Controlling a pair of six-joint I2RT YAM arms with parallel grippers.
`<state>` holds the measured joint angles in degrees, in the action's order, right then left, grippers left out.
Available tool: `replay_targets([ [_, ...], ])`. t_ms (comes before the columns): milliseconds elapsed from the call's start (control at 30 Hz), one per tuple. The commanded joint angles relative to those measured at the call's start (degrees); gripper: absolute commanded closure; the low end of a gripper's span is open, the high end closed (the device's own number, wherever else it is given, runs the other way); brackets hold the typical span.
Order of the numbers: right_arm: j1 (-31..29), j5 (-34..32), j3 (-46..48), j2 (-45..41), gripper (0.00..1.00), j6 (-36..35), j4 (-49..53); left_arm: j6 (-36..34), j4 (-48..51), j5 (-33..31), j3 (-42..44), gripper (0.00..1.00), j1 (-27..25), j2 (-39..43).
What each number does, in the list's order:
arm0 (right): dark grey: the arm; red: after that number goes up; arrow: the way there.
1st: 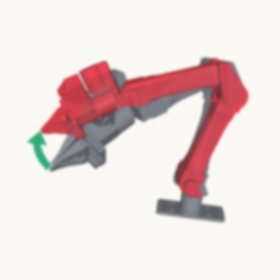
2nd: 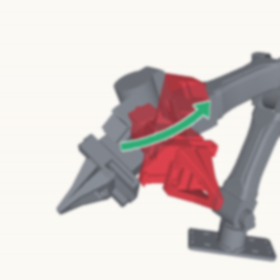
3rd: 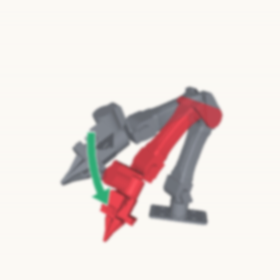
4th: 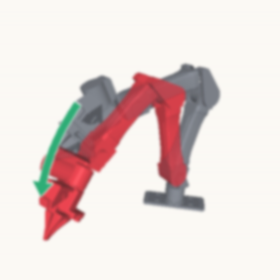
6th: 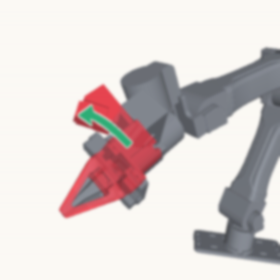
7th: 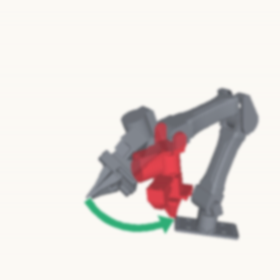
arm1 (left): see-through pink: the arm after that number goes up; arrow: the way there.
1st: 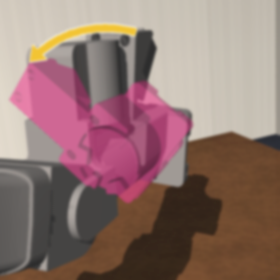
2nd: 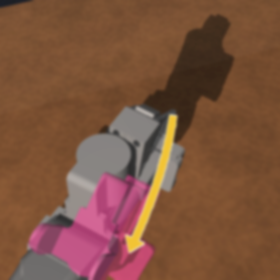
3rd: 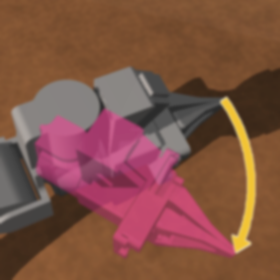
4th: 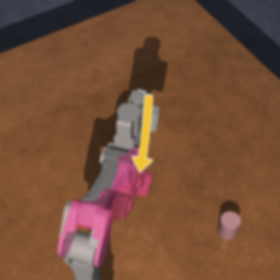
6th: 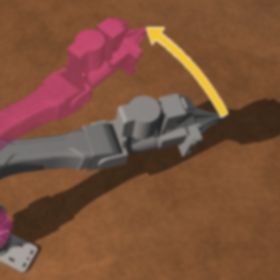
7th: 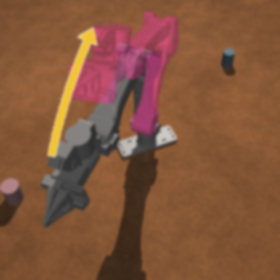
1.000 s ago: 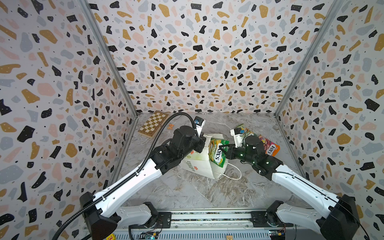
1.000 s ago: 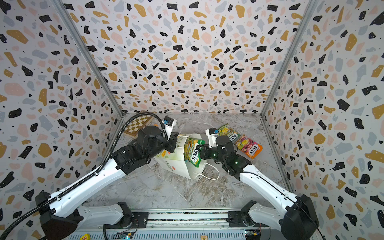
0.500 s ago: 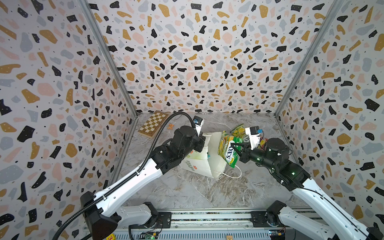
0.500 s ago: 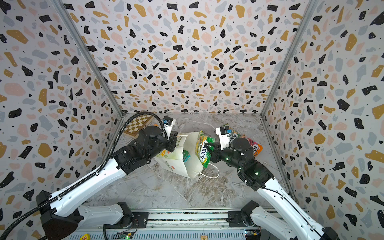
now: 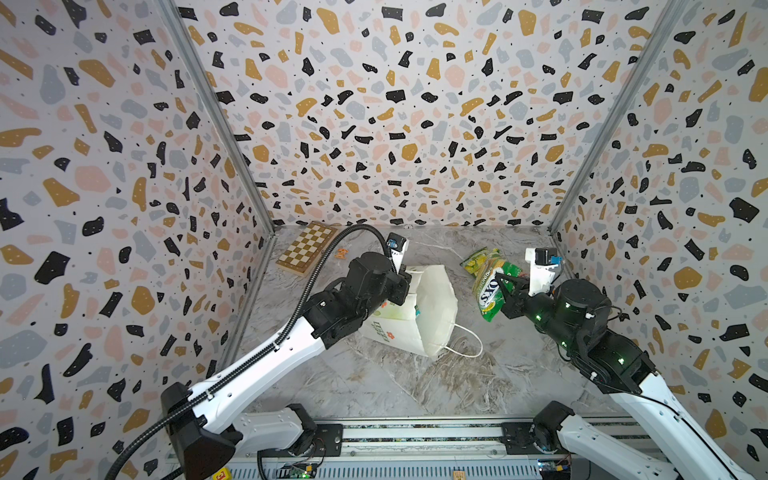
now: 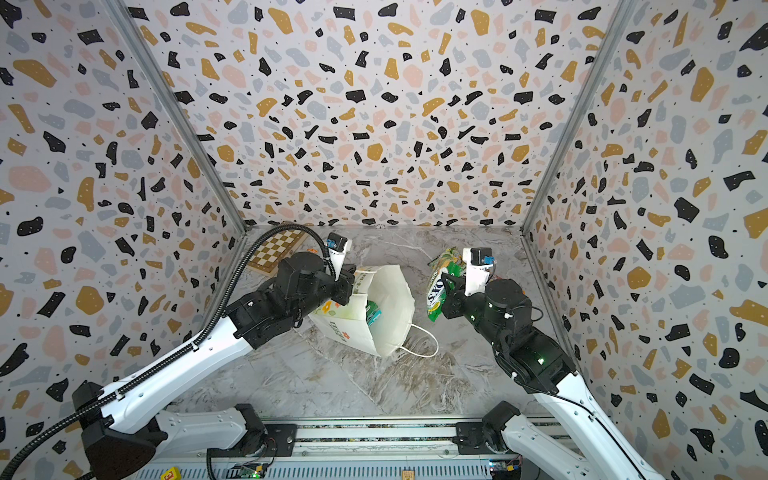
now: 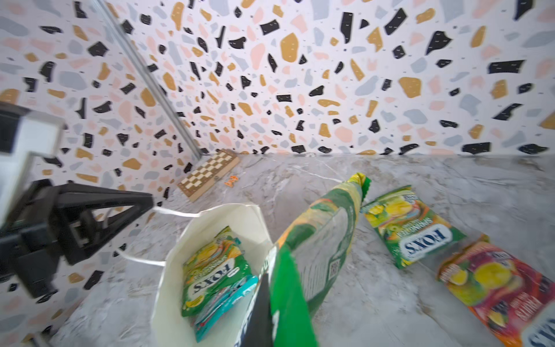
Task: Take the snacks out of the paper bag
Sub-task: 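Lower the green packet in front of the other packets and open the right gripper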
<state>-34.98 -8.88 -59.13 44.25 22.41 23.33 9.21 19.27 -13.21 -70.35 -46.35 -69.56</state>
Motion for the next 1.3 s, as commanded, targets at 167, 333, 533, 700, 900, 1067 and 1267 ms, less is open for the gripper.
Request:
replay_targets([
  [167,9.2,0.5,2.3,5.3,1.00,-0.6,0.0,-0.2,-2.3,1.6,0.6,1.00,-0.1,0.9],
  [333,19.8,18.8,9.7,9.8,1.00,1.8,-11.4,-0.3,-2.0,1.9,0.9,1.00,-0.1,1.6],
  [533,23.8,31.1,13.6,18.8,1.00,4.9,-24.5,-0.7,-1.9,1.7,1.5,1.00,-0.1,2.4],
  [700,24.0,36.0,13.2,25.6,1.00,7.1,-32.4,-1.1,-1.4,1.7,1.8,1.00,-0.1,3.1],
  [900,24.4,40.1,12.0,33.0,1.00,10.2,-40.9,-1.4,-0.9,1.5,2.2,1.00,-0.1,4.2],
  [1067,26.0,45.2,12.2,38.9,1.00,13.0,-48.0,-1.7,-0.2,2.4,2.2,1.00,-0.1,4.5],
  [1267,28.7,48.6,14.6,43.0,1.00,14.6,-53.1,-2.2,0.4,3.6,2.1,1.00,-0.1,5.0],
])
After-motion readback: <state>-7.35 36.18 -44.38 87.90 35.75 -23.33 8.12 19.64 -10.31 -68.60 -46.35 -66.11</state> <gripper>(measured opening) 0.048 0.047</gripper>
